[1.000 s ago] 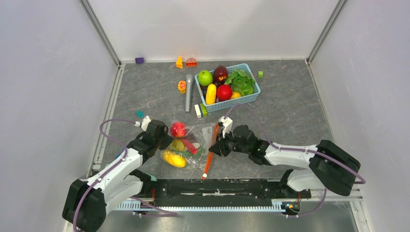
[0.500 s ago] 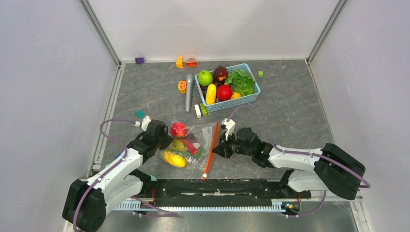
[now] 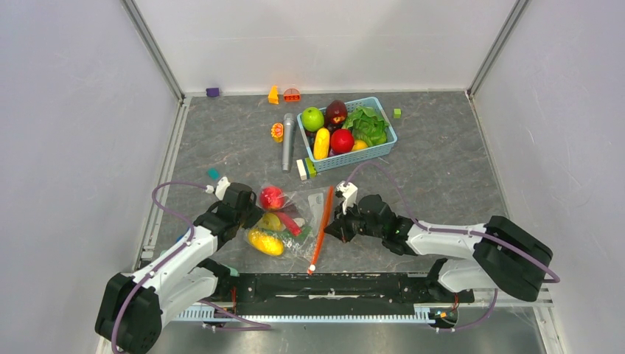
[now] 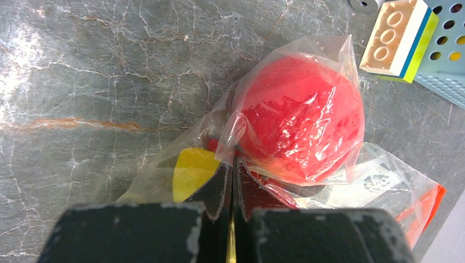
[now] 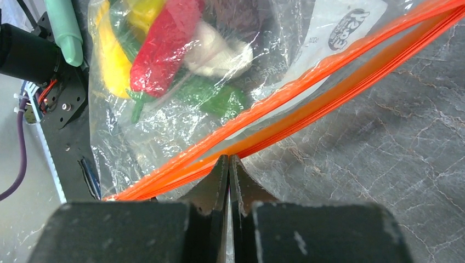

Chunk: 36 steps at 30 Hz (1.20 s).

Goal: Open the zip-top bag and remove the fake food
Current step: Pick up the fake vegetable from the zipper food storage bag.

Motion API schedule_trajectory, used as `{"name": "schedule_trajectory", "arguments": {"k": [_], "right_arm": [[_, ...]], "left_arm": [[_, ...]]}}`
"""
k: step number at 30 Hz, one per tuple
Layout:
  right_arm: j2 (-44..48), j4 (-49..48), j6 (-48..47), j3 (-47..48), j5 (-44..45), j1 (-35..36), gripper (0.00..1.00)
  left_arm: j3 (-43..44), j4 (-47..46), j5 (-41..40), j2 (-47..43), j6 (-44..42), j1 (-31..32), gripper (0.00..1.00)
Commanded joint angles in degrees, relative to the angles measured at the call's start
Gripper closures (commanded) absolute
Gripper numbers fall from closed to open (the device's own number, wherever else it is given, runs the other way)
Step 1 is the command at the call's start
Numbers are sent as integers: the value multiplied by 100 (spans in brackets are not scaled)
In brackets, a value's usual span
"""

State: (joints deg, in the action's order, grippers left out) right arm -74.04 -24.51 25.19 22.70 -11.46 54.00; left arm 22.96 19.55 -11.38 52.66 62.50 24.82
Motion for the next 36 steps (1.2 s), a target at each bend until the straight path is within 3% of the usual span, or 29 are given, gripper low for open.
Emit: {"name": "schedule_trajectory", "arguments": {"k": [1, 13, 22, 36], "right_arm": [[-164, -107, -125, 400, -32, 19, 94], [-348, -24, -133, 737, -240, 36, 94], [-785, -585, 10, 551, -306, 32, 92], [-1328, -1237, 253, 592, -461, 45, 78]], "left_arm": [[15, -109, 65, 31, -133, -13, 98], [-11, -119, 82, 15, -117, -12, 98], [-37, -162, 109, 22, -120, -12, 98], [-46, -171, 136, 37, -108, -10, 98]]}}
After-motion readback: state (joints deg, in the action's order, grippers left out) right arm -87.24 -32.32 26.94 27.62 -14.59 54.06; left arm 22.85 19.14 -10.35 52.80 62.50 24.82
